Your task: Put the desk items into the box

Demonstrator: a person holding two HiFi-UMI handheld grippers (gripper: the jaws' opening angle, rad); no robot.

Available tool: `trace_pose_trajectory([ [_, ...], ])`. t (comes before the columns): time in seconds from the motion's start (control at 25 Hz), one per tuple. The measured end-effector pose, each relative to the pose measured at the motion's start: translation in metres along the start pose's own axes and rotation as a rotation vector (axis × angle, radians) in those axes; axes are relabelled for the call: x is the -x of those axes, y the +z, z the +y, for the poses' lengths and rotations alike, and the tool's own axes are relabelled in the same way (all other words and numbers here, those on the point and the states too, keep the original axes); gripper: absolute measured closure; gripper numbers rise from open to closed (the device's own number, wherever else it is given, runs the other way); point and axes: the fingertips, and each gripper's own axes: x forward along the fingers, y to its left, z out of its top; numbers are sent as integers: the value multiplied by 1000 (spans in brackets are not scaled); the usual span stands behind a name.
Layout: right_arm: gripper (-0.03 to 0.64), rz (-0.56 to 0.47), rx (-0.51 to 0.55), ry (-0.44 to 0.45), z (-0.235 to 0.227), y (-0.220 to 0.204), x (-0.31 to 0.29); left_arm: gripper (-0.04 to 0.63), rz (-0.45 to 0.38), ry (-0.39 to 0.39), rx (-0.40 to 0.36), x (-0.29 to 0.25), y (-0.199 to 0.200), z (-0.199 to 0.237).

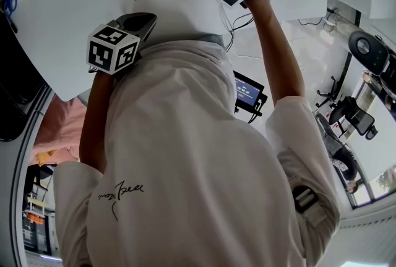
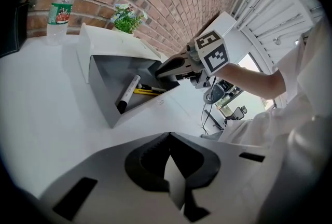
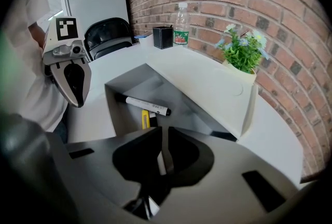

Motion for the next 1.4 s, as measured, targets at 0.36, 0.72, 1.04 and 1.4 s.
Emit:
trace_pose_trajectory([
  [0.36,565,-17,-15,-19,0,0,8,591,-11,11,-14,3,3,-2],
  [0.72,575,-27,-18,-38,4,-2,15,591,-21,20,-27,4,5,-2],
  [1.04,580,-50,-48,-47,5,-6,22,591,-30,24,-46,5,7,-5],
  [1.4,581,-81,-88,-68,11,-12,37,591,-43,31,-73,6,13,-13],
])
